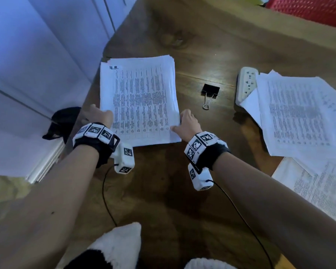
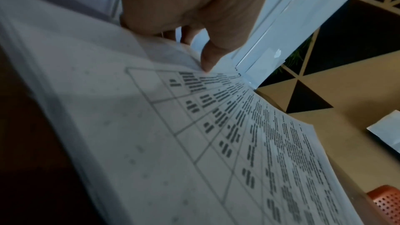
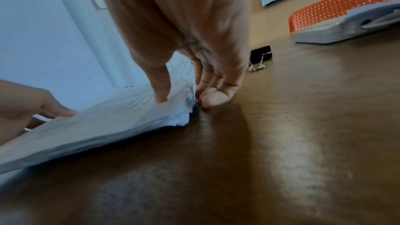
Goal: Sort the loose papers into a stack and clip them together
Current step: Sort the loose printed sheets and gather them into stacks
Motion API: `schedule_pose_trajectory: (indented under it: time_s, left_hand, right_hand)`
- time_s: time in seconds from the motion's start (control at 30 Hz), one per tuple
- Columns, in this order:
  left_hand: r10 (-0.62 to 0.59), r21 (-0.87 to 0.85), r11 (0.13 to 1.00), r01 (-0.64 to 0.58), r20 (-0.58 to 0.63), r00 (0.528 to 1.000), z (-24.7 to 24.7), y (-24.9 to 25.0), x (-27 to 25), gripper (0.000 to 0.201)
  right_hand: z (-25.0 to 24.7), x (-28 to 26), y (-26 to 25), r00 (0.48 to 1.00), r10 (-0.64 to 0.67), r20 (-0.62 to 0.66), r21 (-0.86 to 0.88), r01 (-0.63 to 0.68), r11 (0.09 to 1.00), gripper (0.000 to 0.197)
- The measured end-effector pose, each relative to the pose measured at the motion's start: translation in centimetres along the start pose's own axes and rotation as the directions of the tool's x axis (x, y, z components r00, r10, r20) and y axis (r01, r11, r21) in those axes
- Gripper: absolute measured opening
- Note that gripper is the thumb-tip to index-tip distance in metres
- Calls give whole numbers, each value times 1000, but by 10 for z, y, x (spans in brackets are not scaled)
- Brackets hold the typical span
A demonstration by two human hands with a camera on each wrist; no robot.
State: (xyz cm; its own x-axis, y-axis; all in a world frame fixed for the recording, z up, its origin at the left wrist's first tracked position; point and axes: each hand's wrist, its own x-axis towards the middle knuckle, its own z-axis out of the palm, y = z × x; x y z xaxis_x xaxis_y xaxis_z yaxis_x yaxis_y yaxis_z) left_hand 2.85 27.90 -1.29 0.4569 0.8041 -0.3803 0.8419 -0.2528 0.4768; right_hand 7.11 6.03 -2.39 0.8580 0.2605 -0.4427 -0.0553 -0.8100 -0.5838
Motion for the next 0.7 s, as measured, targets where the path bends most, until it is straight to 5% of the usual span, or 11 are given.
schedule_pose_trajectory:
  time_s: [0.37, 0.57, 0.7]
  left_hand:
    - [-5, 25, 1000, 3, 81, 997, 40, -6, -37, 54]
    - [-49, -33, 998, 50, 18, 999, 49, -8, -72, 56]
    - [-1, -28, 1000, -1, -99, 995, 56, 16, -105, 68]
  right_hand:
    - [3, -32, 25, 1000, -28, -1, -93, 27, 995, 31]
    - [-2, -59, 50, 1000, 20, 13, 9, -20, 1000, 35]
    - [-27, -74, 67, 1000, 3, 23, 157, -6, 988, 58]
